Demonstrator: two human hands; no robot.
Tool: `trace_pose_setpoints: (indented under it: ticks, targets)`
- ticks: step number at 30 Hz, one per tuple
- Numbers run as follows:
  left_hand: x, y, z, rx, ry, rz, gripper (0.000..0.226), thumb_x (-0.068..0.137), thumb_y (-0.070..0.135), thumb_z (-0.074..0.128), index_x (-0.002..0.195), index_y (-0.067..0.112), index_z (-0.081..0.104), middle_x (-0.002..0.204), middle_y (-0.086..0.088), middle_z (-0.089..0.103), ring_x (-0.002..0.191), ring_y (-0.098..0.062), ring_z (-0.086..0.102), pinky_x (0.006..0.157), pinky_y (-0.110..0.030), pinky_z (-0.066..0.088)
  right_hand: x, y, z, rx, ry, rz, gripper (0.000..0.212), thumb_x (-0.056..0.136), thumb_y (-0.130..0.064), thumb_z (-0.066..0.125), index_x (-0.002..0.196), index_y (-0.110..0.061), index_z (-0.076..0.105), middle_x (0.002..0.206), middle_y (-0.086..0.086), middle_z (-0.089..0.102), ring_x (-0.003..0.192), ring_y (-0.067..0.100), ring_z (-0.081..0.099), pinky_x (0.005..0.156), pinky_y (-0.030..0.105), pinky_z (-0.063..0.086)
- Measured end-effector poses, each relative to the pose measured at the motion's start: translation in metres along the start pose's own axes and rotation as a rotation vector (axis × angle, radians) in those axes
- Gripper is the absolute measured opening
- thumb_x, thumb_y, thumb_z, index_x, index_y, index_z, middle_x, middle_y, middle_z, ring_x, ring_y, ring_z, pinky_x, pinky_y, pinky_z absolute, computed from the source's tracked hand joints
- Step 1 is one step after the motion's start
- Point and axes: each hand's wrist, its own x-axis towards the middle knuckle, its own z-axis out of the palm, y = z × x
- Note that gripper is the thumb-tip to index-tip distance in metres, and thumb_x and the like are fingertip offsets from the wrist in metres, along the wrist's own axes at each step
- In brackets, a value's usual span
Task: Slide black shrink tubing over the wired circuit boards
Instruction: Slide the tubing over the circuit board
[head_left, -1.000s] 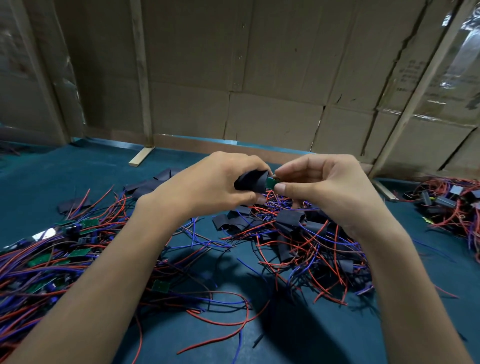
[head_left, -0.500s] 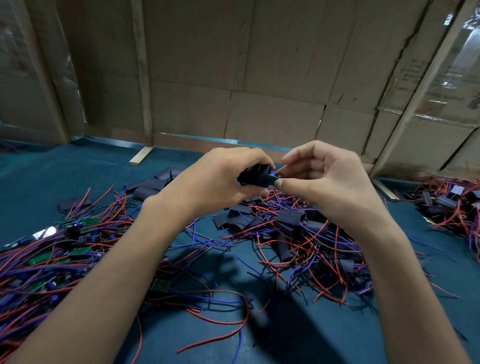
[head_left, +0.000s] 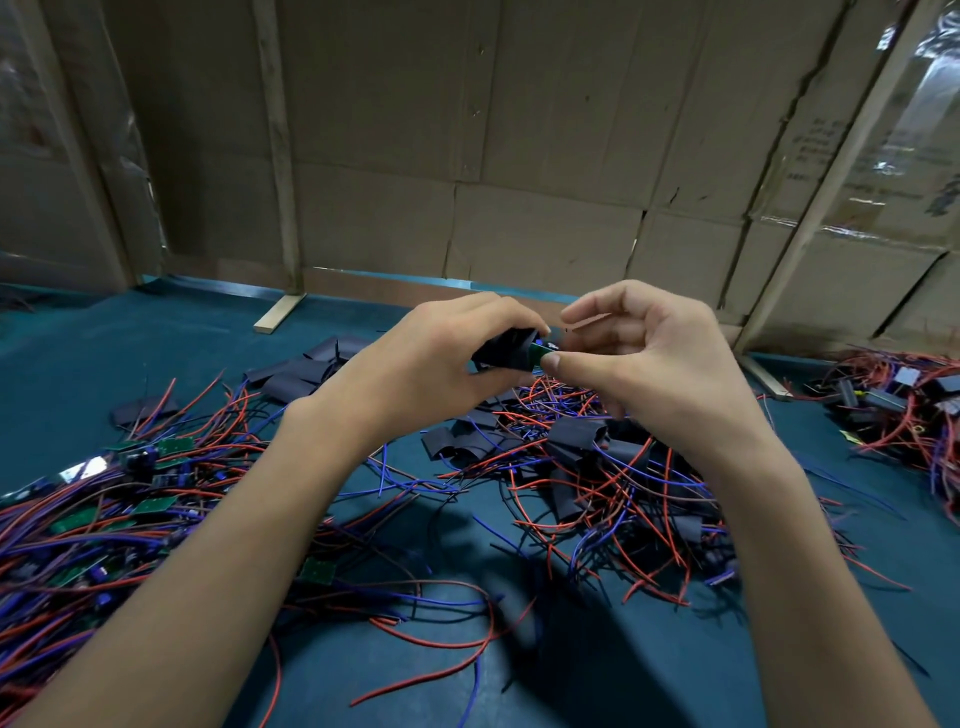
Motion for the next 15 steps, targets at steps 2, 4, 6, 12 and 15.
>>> trace_pose_setpoints:
  ticks: [2,4,6,12,15]
  targets:
    - [0.000,0.001,0.001,0.011,-0.006,0.004,0.039,0.084,0.013,0.082,0.120,0.006,0.067,0.112,-0.003,0.070,0.102,-0.022,0.066,0.087,-0.042,0.052,0.001,0.001,-0.001,-0.034,0.007,0.021,0.021,0.074,-0.010,0.089,0.084,-0.014,0.071,0.068,0.004,0.075,0.047,0.007,0.064,0.039,0.009,0.036]
    - [0.000,0.002,0.001,0.029,-0.017,0.016,0.039,0.085,0.014,0.081,0.121,0.005,0.067,0.110,-0.006,0.070,0.101,-0.025,0.066,0.085,-0.044,0.053,0.000,0.002,-0.001,-0.044,-0.008,0.039,0.014,0.077,-0.012,0.088,0.077,-0.011,0.074,0.060,0.006,0.072,0.037,0.003,0.053,0.038,0.008,0.032]
    - [0.001,0.003,0.002,0.036,-0.038,0.018,0.039,0.086,0.015,0.080,0.122,0.007,0.068,0.108,-0.006,0.069,0.101,-0.026,0.065,0.084,-0.045,0.052,0.000,0.002,0.000,0.003,-0.035,0.051,0.008,0.079,-0.005,0.084,0.078,-0.006,0.077,0.057,0.005,0.070,0.033,0.003,0.050,0.038,0.006,0.032]
    - [0.001,0.003,0.007,0.006,-0.047,-0.029,0.050,0.086,0.020,0.081,0.131,0.008,0.063,0.116,-0.006,0.068,0.108,-0.023,0.065,0.092,-0.042,0.051,0.001,0.003,0.000,0.031,-0.024,0.052,0.014,0.080,0.009,0.077,0.084,-0.005,0.076,0.064,0.009,0.074,0.045,0.006,0.061,0.041,0.008,0.037]
    - [-0.001,0.000,0.008,-0.034,-0.073,-0.082,0.077,0.084,0.031,0.081,0.150,0.025,0.043,0.136,0.007,0.059,0.119,-0.016,0.061,0.100,-0.040,0.049,0.002,0.005,-0.008,0.020,0.015,0.031,0.014,0.080,0.007,0.077,0.082,-0.007,0.075,0.068,0.012,0.074,0.045,0.008,0.058,0.039,0.013,0.037]
